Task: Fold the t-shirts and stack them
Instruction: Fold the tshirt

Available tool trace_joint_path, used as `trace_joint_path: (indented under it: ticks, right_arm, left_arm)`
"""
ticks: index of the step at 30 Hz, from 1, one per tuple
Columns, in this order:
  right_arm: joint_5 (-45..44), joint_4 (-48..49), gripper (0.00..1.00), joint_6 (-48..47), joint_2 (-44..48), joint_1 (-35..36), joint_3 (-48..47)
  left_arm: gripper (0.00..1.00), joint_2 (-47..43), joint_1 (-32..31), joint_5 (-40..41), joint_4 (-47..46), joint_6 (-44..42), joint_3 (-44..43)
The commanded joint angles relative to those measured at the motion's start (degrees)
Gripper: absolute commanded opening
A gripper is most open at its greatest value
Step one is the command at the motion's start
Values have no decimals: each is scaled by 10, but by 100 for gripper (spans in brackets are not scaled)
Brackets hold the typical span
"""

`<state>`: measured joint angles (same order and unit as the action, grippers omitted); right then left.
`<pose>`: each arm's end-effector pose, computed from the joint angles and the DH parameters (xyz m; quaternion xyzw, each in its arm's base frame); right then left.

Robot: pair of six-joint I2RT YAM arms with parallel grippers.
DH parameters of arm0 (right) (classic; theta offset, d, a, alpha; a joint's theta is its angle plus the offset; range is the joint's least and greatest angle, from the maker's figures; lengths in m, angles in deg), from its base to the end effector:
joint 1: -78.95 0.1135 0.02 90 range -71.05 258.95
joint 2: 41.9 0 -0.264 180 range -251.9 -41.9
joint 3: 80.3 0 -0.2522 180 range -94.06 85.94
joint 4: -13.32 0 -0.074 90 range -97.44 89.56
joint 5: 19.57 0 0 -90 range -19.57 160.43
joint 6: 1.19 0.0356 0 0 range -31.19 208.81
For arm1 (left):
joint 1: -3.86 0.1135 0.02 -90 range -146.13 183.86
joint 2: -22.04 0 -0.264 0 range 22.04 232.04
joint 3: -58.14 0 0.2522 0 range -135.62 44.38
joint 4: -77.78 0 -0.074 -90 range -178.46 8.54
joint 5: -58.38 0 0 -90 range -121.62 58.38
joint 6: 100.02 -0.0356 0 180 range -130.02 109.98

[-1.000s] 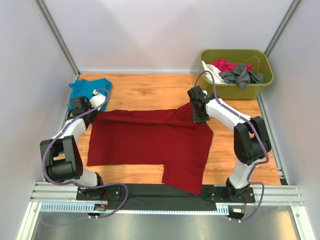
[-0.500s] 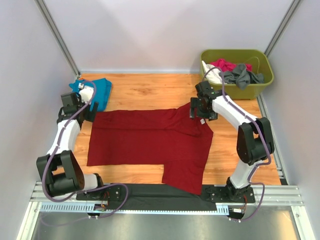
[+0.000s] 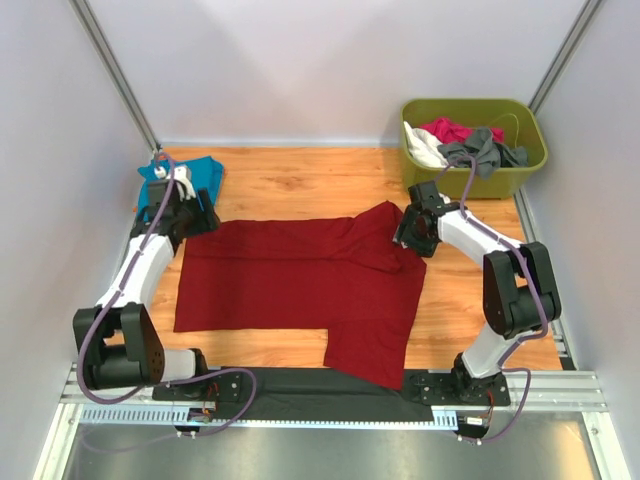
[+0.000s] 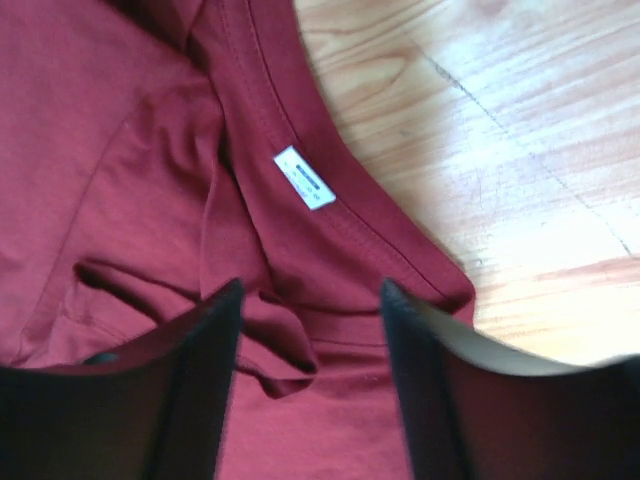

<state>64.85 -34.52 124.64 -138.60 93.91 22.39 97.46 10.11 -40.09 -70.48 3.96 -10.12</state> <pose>0.3207 0.0821 0.1911 0.1868 0.9612 0.0414 0.1986 0.2876 0.0262 0.2690 -0.1267 0.8914 -0.0955 0.4247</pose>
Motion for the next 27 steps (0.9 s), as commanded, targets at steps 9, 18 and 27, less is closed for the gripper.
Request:
trace_joint_path:
  ticks: [9,18,27]
  right_arm:
    - [1,88,5,14,-30,1,29]
    - [-63,31,0,19,-31,-10,62]
    - [-90,0,0,-8,7,-97,107]
  left_arm:
    - [36,-6,-78,20,21,81,51]
    - [70,-76,-79,79,42,87,77]
    - [85,-44,-78,151,89,124,32]
